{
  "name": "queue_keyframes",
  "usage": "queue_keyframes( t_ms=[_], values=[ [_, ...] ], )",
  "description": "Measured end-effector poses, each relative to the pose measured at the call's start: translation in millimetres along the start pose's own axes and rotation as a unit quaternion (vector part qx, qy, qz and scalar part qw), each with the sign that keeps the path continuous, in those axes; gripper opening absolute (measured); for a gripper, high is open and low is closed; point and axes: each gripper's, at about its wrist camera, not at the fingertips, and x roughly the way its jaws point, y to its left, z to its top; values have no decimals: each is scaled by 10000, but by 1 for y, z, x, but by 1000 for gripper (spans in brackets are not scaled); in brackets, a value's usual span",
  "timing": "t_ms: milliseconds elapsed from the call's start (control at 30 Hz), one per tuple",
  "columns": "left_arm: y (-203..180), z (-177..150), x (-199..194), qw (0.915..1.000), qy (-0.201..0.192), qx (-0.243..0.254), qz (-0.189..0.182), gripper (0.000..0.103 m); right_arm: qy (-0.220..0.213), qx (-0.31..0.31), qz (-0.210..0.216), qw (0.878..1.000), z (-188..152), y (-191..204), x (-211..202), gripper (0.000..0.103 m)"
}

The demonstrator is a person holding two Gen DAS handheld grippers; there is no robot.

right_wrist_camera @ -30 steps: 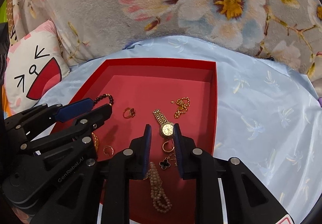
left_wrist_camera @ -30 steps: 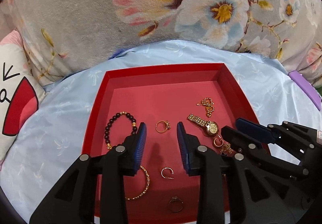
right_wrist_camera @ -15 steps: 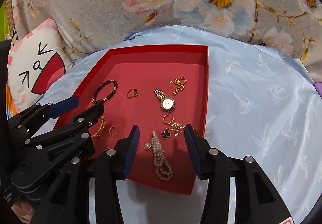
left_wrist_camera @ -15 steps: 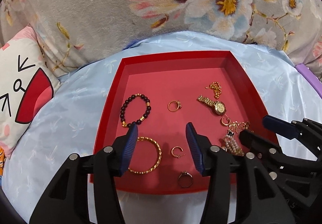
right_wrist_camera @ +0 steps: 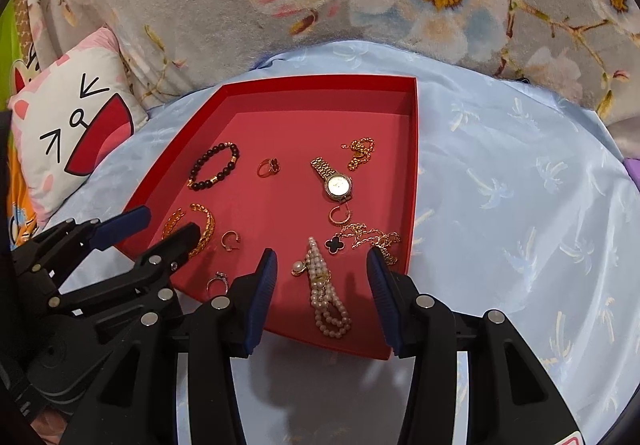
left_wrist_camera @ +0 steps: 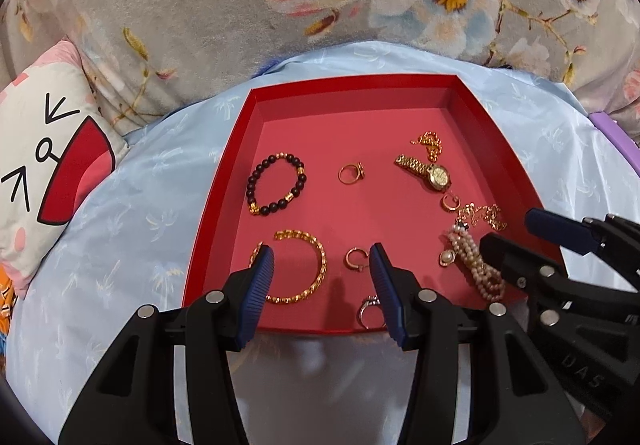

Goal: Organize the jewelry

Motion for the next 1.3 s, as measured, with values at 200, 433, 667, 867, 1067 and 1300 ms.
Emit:
queue_keyframes(
  t_ms=[200, 433, 667, 867, 1067, 1300],
  values=[
    [-1, -8, -3, 9999, 41, 36, 84, 48, 0, 35, -43, 10000, -5, 1, -10, 48],
    [-4, -13, -8, 9997, 59, 83, 203, 61, -4, -2, -145, 9999, -11, 5, -17, 51],
    [-4, -12, -15, 9997, 90, 22, 227, 66, -1, 56, -203, 9998, -12, 4, -22, 52],
    [-2, -11, -20, 9993, 229, -67, 280, 74, 49, 131, -231, 9996, -11, 2, -29, 54],
    [5, -8, -26, 9986, 436, -199, 215, 83, 135, 159, -275, 9994, -8, 4, -39, 55],
    [9, -6, -29, 9984, 469, -235, 206, 88, 96, 126, -296, 9994, -7, 7, -45, 61]
  ],
)
